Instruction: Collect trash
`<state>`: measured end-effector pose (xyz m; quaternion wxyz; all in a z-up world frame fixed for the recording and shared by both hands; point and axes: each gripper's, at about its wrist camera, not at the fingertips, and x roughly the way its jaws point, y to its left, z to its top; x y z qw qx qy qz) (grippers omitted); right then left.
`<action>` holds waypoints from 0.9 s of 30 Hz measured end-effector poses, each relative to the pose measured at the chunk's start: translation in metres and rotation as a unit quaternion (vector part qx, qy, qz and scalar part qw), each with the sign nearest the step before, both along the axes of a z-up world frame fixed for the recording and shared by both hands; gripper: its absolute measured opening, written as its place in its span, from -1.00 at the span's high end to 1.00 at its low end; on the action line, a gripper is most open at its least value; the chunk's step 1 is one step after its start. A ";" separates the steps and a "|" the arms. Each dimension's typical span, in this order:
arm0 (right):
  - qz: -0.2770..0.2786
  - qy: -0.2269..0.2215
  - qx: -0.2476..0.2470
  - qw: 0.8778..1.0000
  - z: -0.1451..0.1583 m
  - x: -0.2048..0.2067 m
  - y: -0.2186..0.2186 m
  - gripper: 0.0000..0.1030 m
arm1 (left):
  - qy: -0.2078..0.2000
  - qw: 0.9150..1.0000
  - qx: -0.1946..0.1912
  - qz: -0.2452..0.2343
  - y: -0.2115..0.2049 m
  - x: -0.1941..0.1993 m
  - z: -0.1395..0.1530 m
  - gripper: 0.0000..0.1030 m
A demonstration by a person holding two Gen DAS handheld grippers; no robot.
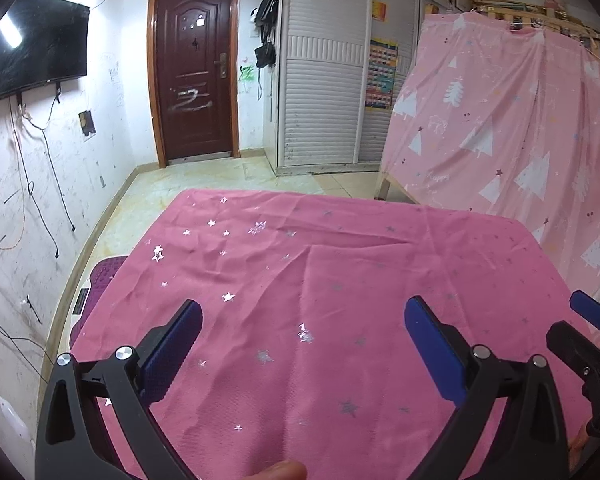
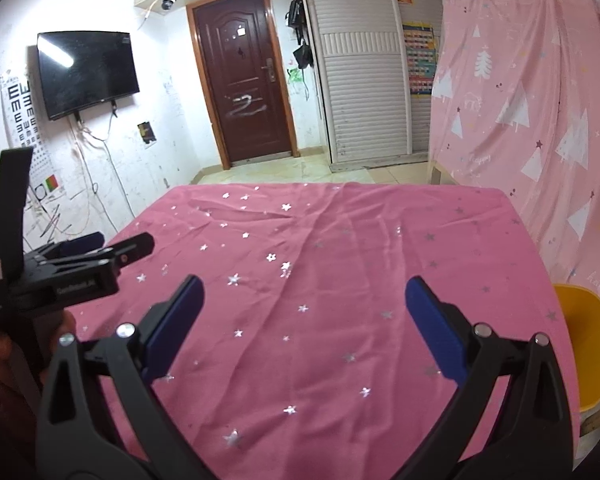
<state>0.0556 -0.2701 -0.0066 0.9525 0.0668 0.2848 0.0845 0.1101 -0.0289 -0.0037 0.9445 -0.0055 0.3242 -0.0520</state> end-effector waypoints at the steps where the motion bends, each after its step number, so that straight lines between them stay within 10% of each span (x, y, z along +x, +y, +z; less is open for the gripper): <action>1: -0.001 0.001 -0.001 1.000 -0.001 0.001 0.000 -0.88 | 0.002 1.000 0.000 0.001 0.001 0.000 -0.002 -0.83; 27: -0.008 0.009 0.003 1.000 -0.006 0.007 -0.005 -0.88 | 0.011 1.000 -0.006 -0.006 0.002 0.007 -0.004 -0.83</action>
